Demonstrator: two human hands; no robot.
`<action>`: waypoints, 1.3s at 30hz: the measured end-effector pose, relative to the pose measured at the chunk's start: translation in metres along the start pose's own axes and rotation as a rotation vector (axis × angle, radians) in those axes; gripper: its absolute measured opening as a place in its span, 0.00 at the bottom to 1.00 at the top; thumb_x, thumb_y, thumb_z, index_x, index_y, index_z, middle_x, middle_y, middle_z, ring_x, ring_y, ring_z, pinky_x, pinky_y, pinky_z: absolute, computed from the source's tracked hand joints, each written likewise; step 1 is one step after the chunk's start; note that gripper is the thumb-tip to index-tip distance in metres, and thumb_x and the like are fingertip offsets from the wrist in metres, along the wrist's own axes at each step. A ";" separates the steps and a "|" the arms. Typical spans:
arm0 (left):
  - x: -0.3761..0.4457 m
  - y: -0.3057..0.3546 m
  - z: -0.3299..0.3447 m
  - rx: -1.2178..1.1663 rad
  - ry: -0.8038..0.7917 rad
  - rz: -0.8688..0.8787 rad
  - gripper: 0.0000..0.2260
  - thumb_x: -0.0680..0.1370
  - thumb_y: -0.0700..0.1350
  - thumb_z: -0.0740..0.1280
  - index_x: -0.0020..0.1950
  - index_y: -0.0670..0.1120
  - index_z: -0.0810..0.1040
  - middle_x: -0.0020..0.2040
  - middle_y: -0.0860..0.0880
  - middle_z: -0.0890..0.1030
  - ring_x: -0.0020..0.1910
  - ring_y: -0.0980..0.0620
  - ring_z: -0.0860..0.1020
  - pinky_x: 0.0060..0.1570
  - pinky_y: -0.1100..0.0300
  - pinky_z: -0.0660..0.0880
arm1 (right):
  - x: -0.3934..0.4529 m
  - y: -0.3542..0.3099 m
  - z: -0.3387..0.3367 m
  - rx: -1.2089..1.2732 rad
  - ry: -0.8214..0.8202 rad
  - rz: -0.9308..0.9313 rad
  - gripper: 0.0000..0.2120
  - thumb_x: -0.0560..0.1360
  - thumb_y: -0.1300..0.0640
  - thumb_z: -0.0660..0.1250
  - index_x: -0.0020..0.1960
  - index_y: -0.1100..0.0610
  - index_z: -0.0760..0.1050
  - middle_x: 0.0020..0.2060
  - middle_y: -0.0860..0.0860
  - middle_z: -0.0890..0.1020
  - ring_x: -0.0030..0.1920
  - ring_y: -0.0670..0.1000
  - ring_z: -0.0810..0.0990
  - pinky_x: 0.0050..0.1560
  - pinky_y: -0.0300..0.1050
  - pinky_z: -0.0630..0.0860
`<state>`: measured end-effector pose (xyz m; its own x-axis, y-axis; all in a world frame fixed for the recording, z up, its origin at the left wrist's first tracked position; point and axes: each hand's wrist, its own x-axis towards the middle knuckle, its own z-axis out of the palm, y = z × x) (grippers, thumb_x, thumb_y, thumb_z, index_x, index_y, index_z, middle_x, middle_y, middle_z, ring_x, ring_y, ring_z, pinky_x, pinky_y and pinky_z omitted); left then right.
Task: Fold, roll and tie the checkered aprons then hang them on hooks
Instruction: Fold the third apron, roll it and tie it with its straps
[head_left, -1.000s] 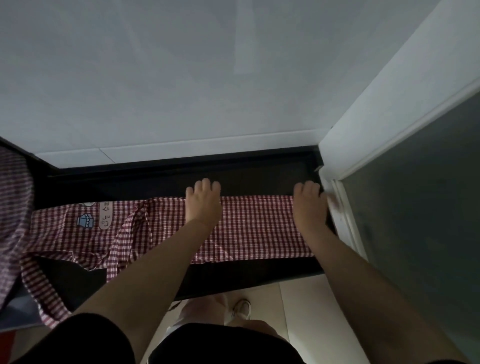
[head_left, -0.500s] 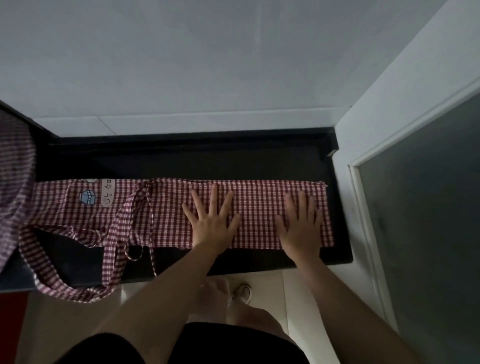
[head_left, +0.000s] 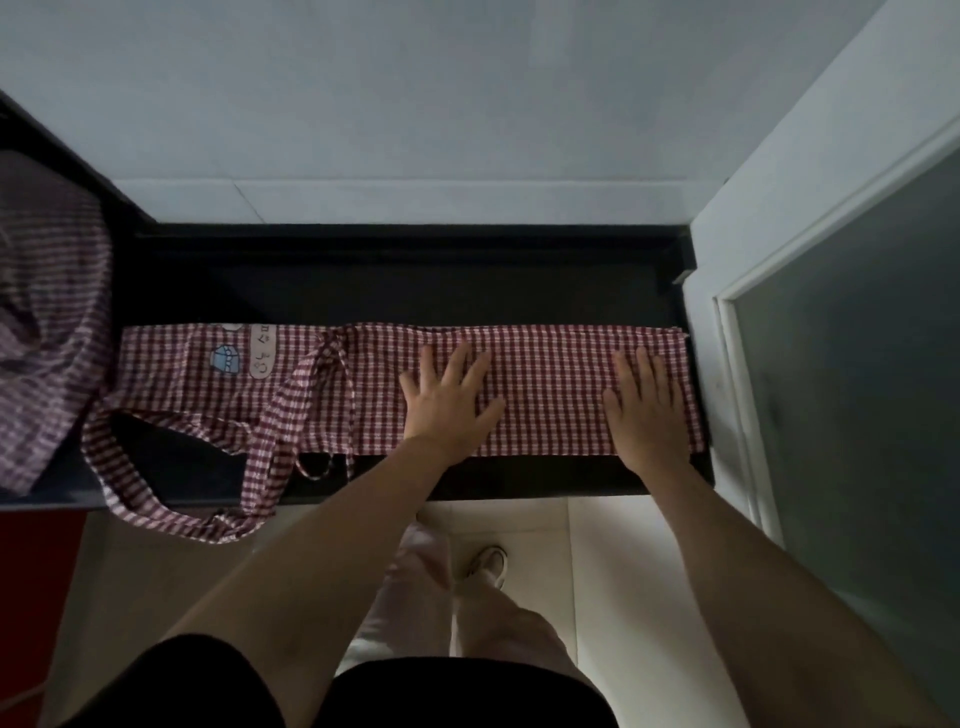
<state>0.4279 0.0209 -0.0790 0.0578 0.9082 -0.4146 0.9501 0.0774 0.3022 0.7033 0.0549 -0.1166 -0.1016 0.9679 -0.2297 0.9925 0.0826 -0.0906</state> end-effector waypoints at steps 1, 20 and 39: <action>-0.005 -0.001 -0.008 -0.062 0.004 0.017 0.30 0.80 0.64 0.52 0.79 0.58 0.48 0.81 0.51 0.48 0.79 0.40 0.44 0.73 0.33 0.47 | 0.002 -0.001 -0.009 0.012 -0.019 0.031 0.28 0.84 0.45 0.47 0.81 0.51 0.48 0.81 0.54 0.51 0.80 0.57 0.47 0.79 0.59 0.49; -0.044 -0.200 -0.092 -0.397 -0.084 -0.266 0.05 0.73 0.48 0.68 0.46 0.49 0.80 0.44 0.50 0.80 0.43 0.50 0.78 0.40 0.60 0.72 | -0.011 -0.367 -0.037 0.908 -0.557 0.366 0.22 0.74 0.42 0.71 0.59 0.57 0.79 0.52 0.50 0.83 0.54 0.54 0.82 0.58 0.50 0.79; -0.009 -0.208 -0.100 -0.847 -0.388 -0.179 0.19 0.82 0.38 0.57 0.72 0.47 0.73 0.70 0.47 0.74 0.67 0.48 0.73 0.70 0.54 0.67 | 0.005 -0.396 -0.062 0.644 -0.732 0.527 0.29 0.79 0.46 0.67 0.73 0.60 0.67 0.68 0.58 0.75 0.67 0.57 0.74 0.69 0.50 0.70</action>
<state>0.1987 0.0381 -0.0525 0.1759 0.6655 -0.7254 0.4249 0.6134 0.6658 0.3139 0.0418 -0.0222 0.0964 0.4539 -0.8858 0.7237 -0.6430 -0.2507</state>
